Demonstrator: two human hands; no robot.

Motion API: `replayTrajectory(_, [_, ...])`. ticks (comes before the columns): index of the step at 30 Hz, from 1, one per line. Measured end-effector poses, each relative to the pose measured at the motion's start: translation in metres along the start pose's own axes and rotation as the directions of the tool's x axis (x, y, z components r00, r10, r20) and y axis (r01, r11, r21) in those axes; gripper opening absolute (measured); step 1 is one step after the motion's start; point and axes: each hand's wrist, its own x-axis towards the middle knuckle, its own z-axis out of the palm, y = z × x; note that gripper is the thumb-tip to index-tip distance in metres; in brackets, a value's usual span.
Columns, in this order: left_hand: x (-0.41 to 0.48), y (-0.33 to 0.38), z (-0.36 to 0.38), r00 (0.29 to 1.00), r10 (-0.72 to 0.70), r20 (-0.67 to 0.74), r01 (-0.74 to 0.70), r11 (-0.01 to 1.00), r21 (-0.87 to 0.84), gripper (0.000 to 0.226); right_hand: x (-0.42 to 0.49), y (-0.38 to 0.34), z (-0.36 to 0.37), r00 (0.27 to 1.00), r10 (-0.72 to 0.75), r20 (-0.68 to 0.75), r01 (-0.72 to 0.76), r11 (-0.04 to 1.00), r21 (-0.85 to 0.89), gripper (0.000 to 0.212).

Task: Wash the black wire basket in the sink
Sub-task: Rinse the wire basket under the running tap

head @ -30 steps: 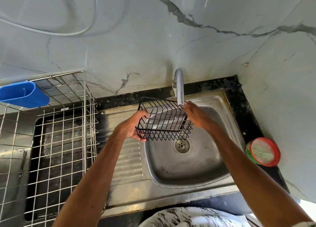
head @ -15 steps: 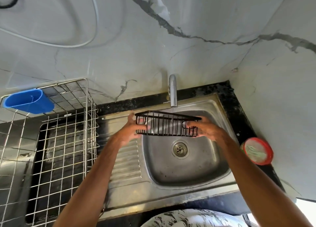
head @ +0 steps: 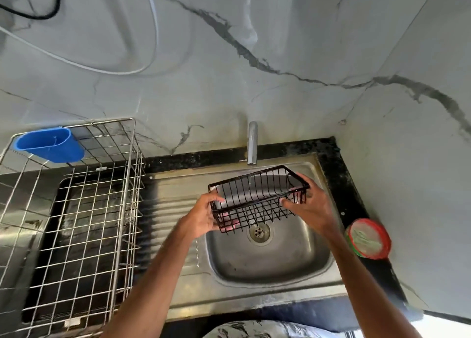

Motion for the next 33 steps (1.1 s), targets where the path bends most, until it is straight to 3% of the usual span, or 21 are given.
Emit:
replayTrajectory(3, [0.001,-0.001,0.006,0.998,0.056,0.018,-0.057,0.996,0.075,0.068,-0.004,-0.001,-0.013,0.997,0.024,0.071,-0.024,1.000,-0.001,0.111])
replayTrajectory(7, [0.014,0.001,0.009,0.989,0.142,-0.034,-0.135,0.979,0.153,0.060,0.005,-0.015,-0.045,0.951,0.113,0.288,-0.074,0.987,-0.143,0.112])
replayTrajectory(10, [0.029,0.005,0.012,0.985,0.152,-0.082,-0.141,0.981,0.131,0.045,0.024,-0.046,-0.051,0.972,-0.008,0.235,-0.003,0.999,0.046,0.077])
replayTrajectory(13, [0.044,0.013,0.020,0.989,0.132,-0.064,-0.124,0.986,0.115,0.050,0.043,-0.076,-0.027,0.972,-0.083,0.219,0.047,0.986,0.161,0.043])
replayTrajectory(15, [0.052,0.019,0.023,0.993,0.116,-0.033,-0.109,0.983,0.148,0.062,0.055,-0.078,-0.010,0.977,-0.118,0.180,0.123,0.992,-0.018,0.043])
replayTrajectory(17, [0.058,0.030,0.025,0.992,0.123,0.000,-0.120,0.972,0.201,0.054,0.070,-0.074,-0.002,0.984,-0.122,0.128,0.152,0.955,-0.255,0.059])
replayTrajectory(21, [0.065,0.055,0.033,0.979,0.092,0.183,-0.153,0.923,0.353,0.042,0.099,-0.057,0.003,0.956,0.039,0.292,0.141,0.809,-0.571,0.087])
replayTrajectory(23, [0.067,0.066,0.039,0.969,0.071,0.237,-0.176,0.870,0.461,0.046,0.104,-0.051,0.009,0.938,0.099,0.331,0.186,0.662,-0.726,0.071])
replayTrajectory(25, [0.073,0.074,0.040,0.970,0.023,0.241,-0.176,0.750,0.638,0.051,0.106,-0.051,0.013,0.934,0.143,0.327,0.185,0.589,-0.786,0.050])
replayTrajectory(28, [0.077,0.082,0.039,0.969,-0.049,0.242,-0.170,0.582,0.795,0.046,0.105,-0.055,0.009,0.923,0.149,0.354,0.259,0.440,-0.860,0.047])
replayTrajectory(30, [0.075,0.085,0.044,0.955,-0.119,0.273,-0.160,0.566,0.809,0.042,0.107,-0.050,0.007,0.874,0.151,0.462,0.343,0.481,-0.807,0.057])
replayTrajectory(32, [0.075,0.089,0.047,0.944,-0.152,0.291,-0.166,0.544,0.822,0.038,0.101,-0.044,0.006,0.781,0.168,0.602,0.352,0.678,-0.645,0.078])
replayTrajectory(33, [0.077,0.092,0.047,0.941,-0.167,0.294,-0.164,0.534,0.829,0.036,0.097,-0.039,0.007,0.753,0.160,0.638,0.282,0.798,-0.533,0.088])
